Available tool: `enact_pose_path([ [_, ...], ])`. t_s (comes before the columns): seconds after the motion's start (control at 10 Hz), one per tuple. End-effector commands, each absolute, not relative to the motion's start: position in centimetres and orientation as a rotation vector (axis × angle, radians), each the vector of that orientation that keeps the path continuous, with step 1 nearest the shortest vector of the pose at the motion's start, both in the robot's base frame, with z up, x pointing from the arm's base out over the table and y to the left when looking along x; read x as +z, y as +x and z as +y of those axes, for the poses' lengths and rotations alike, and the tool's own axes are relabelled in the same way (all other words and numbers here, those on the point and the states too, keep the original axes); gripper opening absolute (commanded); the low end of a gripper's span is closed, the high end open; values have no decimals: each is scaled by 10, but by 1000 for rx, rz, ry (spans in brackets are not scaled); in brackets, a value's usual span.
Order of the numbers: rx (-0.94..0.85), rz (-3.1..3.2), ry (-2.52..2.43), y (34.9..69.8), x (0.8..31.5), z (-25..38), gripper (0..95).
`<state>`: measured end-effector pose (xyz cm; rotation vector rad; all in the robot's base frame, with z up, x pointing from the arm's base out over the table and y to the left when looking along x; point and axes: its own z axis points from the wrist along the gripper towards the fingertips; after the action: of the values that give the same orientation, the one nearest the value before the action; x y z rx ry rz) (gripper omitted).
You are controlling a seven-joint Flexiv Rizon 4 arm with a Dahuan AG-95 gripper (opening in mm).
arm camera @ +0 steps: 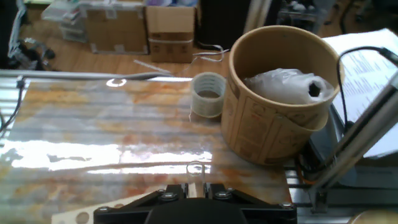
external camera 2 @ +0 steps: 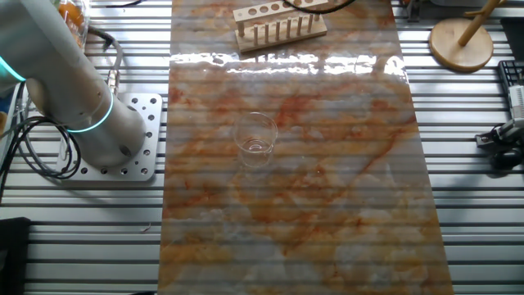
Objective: Pour out the test tube
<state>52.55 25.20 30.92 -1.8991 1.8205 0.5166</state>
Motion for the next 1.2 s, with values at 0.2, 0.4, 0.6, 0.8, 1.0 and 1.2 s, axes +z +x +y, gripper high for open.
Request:
enact_pose_path([
  [0.2, 480, 1771, -1962, 554, 299, 224, 0],
  [0.4, 445, 1761, -2007, 559, 298, 206, 0],
  [0.6, 405, 1786, -2046, 552, 305, 190, 0],
  [0.8, 371, 1823, -2072, 540, 314, 173, 0],
  [1.0, 364, 1820, -2095, 531, 318, 157, 0],
  [1.2, 366, 1801, -2125, 523, 318, 134, 0],
])
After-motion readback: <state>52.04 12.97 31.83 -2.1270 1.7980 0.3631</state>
